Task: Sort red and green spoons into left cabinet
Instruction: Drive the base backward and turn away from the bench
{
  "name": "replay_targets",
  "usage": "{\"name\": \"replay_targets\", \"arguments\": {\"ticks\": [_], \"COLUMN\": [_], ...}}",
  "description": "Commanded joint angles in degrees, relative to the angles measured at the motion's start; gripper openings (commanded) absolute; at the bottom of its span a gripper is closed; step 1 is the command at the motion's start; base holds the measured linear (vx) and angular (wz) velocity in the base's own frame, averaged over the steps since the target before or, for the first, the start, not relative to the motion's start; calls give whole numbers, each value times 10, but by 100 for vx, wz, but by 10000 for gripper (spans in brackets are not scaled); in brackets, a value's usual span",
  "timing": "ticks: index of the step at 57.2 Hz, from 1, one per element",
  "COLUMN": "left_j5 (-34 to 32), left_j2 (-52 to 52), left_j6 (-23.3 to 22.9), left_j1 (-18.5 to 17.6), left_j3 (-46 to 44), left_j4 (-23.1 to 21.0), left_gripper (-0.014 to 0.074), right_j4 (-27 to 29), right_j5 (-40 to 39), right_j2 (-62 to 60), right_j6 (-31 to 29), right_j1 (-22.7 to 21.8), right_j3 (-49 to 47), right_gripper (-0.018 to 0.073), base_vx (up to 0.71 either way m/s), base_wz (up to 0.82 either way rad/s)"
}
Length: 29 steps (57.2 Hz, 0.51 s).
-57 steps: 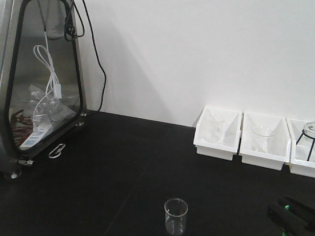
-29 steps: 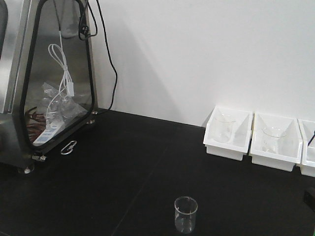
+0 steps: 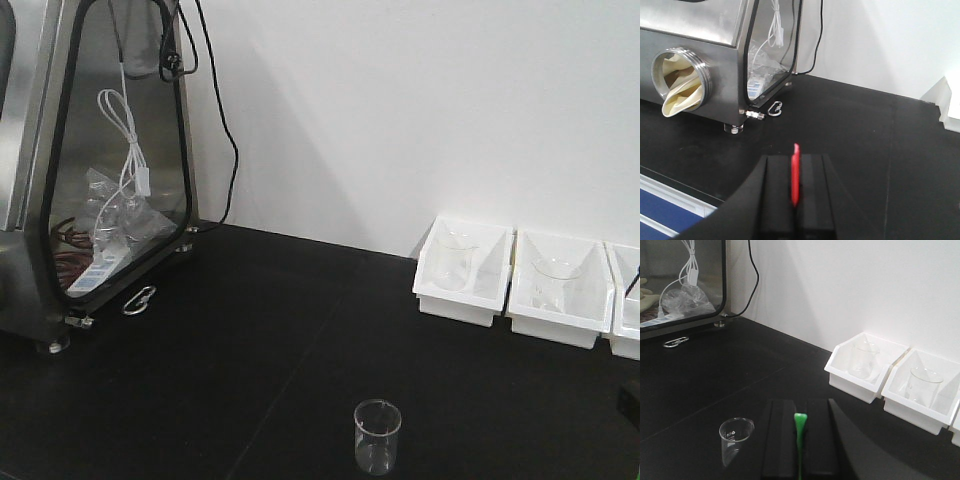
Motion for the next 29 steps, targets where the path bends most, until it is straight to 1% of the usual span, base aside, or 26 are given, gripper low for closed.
{"name": "replay_targets", "arguments": {"ticks": [1,29], "left_j5": [-46,-46], "left_j2": [4,4], "left_j6": [-1,-1], "left_j1": [0,0], "left_j3": [-15,-15], "left_j4": [-4,-4], "left_gripper": [2,2], "right_j4": [-1,-1], "right_j5": [-42,-42], "right_j2": [-2,-2], "right_j6": [-5,-5], "right_j1": [-2,-2], "right_j3": [-17,-17], "right_gripper": [-5,-5], "base_vx": [0,0], "base_wz": [0,0]}}
